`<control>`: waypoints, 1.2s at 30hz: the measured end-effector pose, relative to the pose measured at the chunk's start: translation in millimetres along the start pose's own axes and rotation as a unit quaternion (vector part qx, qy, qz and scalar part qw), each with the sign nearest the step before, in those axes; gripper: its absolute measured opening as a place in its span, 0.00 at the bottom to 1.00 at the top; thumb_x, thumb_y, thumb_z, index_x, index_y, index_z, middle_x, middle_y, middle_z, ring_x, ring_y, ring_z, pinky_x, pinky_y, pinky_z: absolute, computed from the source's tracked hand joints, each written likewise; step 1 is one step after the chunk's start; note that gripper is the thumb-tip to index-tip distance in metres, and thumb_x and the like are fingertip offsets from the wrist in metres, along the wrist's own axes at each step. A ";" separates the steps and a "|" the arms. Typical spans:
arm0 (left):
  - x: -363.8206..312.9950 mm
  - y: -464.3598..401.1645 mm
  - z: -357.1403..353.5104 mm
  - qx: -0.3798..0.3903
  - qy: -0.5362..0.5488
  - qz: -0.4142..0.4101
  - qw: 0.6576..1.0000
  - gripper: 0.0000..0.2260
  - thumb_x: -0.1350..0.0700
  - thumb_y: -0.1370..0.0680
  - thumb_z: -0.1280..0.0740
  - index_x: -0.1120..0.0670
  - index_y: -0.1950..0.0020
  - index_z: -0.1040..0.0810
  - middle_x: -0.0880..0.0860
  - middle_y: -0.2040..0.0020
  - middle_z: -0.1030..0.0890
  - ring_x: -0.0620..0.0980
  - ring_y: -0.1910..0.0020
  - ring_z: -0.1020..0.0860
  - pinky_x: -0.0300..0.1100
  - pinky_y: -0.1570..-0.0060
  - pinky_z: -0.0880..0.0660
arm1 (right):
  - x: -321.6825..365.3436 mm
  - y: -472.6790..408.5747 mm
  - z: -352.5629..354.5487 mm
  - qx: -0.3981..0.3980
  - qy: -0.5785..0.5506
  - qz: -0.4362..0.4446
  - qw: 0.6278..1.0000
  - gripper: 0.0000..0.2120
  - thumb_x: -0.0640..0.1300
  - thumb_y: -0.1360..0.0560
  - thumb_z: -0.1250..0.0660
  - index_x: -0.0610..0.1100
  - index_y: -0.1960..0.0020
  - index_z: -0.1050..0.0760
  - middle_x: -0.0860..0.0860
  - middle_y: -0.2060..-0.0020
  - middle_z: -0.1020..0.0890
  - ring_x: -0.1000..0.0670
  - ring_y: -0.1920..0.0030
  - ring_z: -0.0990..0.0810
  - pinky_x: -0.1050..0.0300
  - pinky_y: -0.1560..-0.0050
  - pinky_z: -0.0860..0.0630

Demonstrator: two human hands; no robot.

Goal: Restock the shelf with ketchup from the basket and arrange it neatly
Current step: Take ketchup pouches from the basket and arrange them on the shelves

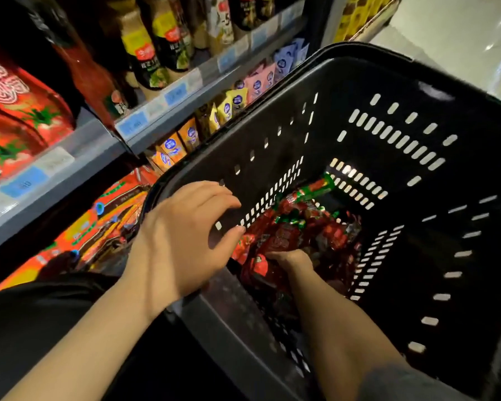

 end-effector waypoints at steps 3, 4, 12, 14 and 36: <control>0.1 -0.6 -0.4 0.010 0.010 0.011 1.000 0.16 0.45 0.27 0.37 0.52 0.47 0.18 0.47 0.46 0.18 0.48 0.40 0.23 0.35 0.39 0.34 | -8.1 -18.8 -0.8 -0.039 0.015 -0.005 0.999 0.25 0.57 0.41 0.23 0.41 0.52 0.18 0.46 0.57 0.16 0.44 0.56 0.17 0.54 0.56 0.20; -0.6 -0.4 0.1 0.009 0.011 0.012 1.000 0.16 0.45 0.27 0.37 0.52 0.47 0.18 0.47 0.46 0.18 0.47 0.40 0.23 0.35 0.40 0.34 | -5.7 -11.9 1.2 -0.050 0.021 -0.004 0.999 0.23 0.56 0.39 0.24 0.42 0.51 0.18 0.46 0.56 0.16 0.44 0.55 0.17 0.54 0.56 0.20; -1.0 1.7 2.9 -0.004 -0.003 0.010 1.000 0.15 0.44 0.27 0.38 0.50 0.47 0.18 0.45 0.46 0.19 0.45 0.40 0.25 0.31 0.44 0.36 | -2.8 -12.1 -1.4 -0.024 0.045 0.020 0.998 0.28 0.55 0.43 0.20 0.41 0.50 0.21 0.47 0.56 0.17 0.45 0.56 0.17 0.52 0.52 0.19; -0.8 0.7 3.2 -0.015 0.002 0.002 1.000 0.15 0.45 0.27 0.37 0.51 0.48 0.18 0.46 0.47 0.19 0.45 0.42 0.25 0.32 0.44 0.35 | -0.3 -10.0 3.5 -0.023 0.038 0.024 0.999 0.22 0.48 0.42 0.21 0.40 0.52 0.22 0.45 0.58 0.17 0.44 0.58 0.17 0.49 0.53 0.18; -23.5 -22.8 -8.0 0.090 0.598 0.245 0.758 0.34 0.57 0.39 0.20 0.49 0.36 0.30 0.52 0.48 0.17 0.49 0.52 0.17 0.41 0.55 0.20 | 75.8 259.7 71.2 0.217 -0.085 0.399 0.887 0.41 0.36 0.40 0.25 0.57 0.32 0.35 0.51 0.38 0.24 0.51 0.44 0.19 0.52 0.43 0.22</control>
Point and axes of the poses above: each hand's wrist, its own y-axis away from the middle knuckle, its own z-axis out of the back of the hand, x = y × z, the point moved 4 cm from there along -y, towards the middle knuckle
